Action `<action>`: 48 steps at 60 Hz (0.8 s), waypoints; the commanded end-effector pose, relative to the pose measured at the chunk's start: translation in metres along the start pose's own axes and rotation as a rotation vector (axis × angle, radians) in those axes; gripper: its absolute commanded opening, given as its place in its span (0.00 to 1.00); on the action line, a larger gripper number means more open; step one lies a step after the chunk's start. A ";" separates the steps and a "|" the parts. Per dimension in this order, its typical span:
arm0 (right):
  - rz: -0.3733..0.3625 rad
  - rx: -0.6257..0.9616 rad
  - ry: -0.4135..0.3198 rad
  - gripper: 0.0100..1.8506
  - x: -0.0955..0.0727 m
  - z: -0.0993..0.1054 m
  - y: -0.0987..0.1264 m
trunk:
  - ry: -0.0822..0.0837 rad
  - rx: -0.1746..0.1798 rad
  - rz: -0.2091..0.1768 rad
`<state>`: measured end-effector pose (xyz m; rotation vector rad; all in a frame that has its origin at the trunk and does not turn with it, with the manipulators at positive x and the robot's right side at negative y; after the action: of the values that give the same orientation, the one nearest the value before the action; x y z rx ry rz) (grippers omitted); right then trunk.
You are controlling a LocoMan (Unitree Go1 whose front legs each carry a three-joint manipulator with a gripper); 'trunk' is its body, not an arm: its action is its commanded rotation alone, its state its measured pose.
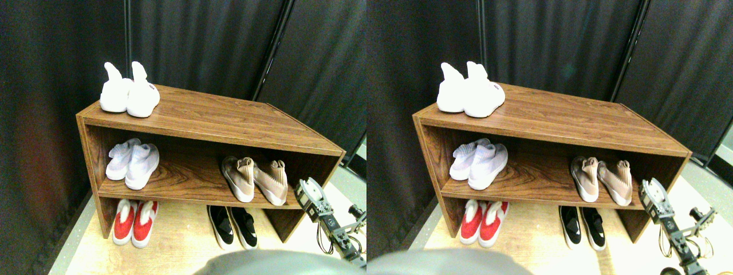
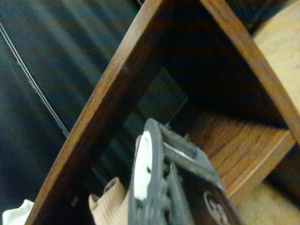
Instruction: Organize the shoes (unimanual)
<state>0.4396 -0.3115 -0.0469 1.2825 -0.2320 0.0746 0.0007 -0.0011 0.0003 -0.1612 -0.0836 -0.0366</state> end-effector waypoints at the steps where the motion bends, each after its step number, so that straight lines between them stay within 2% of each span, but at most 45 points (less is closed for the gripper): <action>1: 0.050 -0.029 -0.008 0.03 0.005 0.009 -0.001 | -0.003 -0.007 0.010; 4: 0.067 -0.042 0.017 0.03 0.009 0.011 -0.002 | -0.002 -0.005 0.010; 13: 0.061 -0.046 -0.026 0.03 0.018 0.014 -0.006 | 0.001 0.003 0.009; 20: 0.061 -0.062 -0.026 0.03 0.027 0.016 -0.011 | 0.008 0.010 0.007; 29: 0.000 -0.020 -0.072 0.03 0.042 0.018 -0.018 | 0.017 0.019 0.004; 31: -0.008 -0.023 -0.047 0.03 0.047 0.020 -0.021 | 0.021 0.022 0.003; 34: -0.035 -0.018 -0.098 0.03 0.052 0.020 -0.024 | 0.027 0.025 0.001; 38: -0.047 -0.022 -0.109 0.03 0.056 0.019 -0.027 | 0.031 0.030 -0.004; 48: -0.109 -0.036 -0.199 0.03 0.062 0.012 -0.037 | 0.045 0.040 -0.010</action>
<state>0.5001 -0.3420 -0.0712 1.2568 -0.2814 -0.1232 -0.0041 -0.0022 -0.0032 -0.1198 -0.0718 -0.0554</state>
